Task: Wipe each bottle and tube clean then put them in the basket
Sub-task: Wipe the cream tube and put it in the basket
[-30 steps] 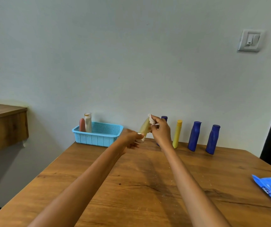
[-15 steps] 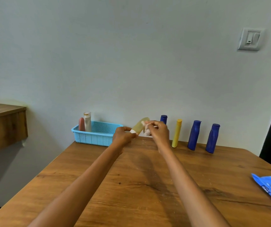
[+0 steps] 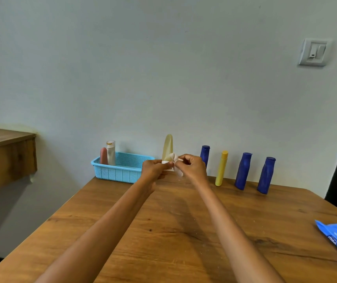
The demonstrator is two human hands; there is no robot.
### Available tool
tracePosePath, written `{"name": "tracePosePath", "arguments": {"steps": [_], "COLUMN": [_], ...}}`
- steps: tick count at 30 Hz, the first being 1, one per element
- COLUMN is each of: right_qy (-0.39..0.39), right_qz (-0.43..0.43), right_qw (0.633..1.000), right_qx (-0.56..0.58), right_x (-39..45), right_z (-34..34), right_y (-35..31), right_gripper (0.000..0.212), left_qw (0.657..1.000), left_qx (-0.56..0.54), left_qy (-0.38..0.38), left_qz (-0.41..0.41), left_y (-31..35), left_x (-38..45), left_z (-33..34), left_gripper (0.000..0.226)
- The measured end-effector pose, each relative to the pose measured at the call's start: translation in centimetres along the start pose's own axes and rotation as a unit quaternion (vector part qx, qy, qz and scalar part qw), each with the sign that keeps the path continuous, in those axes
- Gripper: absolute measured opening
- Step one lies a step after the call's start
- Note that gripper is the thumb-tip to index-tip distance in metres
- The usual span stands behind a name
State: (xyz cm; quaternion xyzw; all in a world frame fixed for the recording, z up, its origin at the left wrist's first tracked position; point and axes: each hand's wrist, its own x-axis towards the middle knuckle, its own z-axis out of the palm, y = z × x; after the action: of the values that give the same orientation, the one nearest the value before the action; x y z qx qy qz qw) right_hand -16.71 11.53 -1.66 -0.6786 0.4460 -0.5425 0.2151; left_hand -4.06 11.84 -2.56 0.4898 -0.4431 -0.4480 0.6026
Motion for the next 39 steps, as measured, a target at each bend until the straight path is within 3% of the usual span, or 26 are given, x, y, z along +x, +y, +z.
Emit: {"name": "tracePosePath", "arguments": {"steps": [7, 13, 18, 20, 23, 26, 27, 29, 33, 36, 39], "right_qy": [0.135, -0.058, -0.055, -0.035, 0.025, 0.049, 0.041, 0.008, -0.034, -0.01, 0.052], "right_qz": [0.138, 0.267, 0.337, 0.329, 0.268, 0.238, 0.247, 0.275, 0.301, 0.298, 0.25], "right_qw": [0.971, 0.924, 0.872, 0.87, 0.906, 0.933, 0.935, 0.926, 0.889, 0.862, 0.888], "right_qx": [0.143, 0.266, 0.35, 0.365, 0.326, 0.266, 0.25, 0.259, 0.342, 0.41, 0.384], "right_x": [1.0, 0.3, 0.0, 0.4, 1.4, 1.2, 0.9, 0.4, 0.1, 0.4, 1.2], "right_z": [-1.7, 0.0, 0.8, 0.4, -0.4, -0.2, 0.0, 0.7, 0.4, -0.3, -0.8], "right_y": [1.1, 1.4, 0.2, -0.4, -0.9, 0.0, 0.3, 0.7, 0.1, -0.5, -0.9], "right_gripper": [0.009, 0.019, 0.005, 0.006, 0.011, 0.01, 0.018, 0.027, 0.019, 0.008, 0.012], "left_qw": [0.991, 0.996, 0.998, 0.998, 0.998, 0.998, 0.998, 0.998, 0.997, 0.997, 0.987], "left_qx": [-0.021, -0.027, -0.019, 0.004, -0.009, -0.02, -0.026, -0.036, -0.017, 0.018, 0.129], "left_qy": [-0.12, -0.081, -0.009, 0.018, 0.03, 0.007, -0.007, -0.032, -0.022, 0.008, 0.001], "left_qz": [-0.056, 0.008, 0.065, 0.058, 0.046, 0.058, 0.053, 0.041, 0.065, 0.079, 0.096], "left_y": [-0.3, -0.4, -0.7, -0.9, -1.3, -1.0, -1.0, -1.2, -1.2, -1.1, -1.4], "left_x": [-0.8, -0.9, -0.2, -0.1, 0.0, -0.4, -0.5, -0.8, -0.7, -0.2, 0.0], "left_z": [1.1, 1.1, 0.0, -0.4, -0.5, -0.1, 0.2, 0.6, 0.7, 0.0, -0.3], "left_gripper": [0.014, 0.026, 0.027, 0.027, 0.029, 0.024, 0.018, 0.015, 0.023, 0.027, 0.031]}}
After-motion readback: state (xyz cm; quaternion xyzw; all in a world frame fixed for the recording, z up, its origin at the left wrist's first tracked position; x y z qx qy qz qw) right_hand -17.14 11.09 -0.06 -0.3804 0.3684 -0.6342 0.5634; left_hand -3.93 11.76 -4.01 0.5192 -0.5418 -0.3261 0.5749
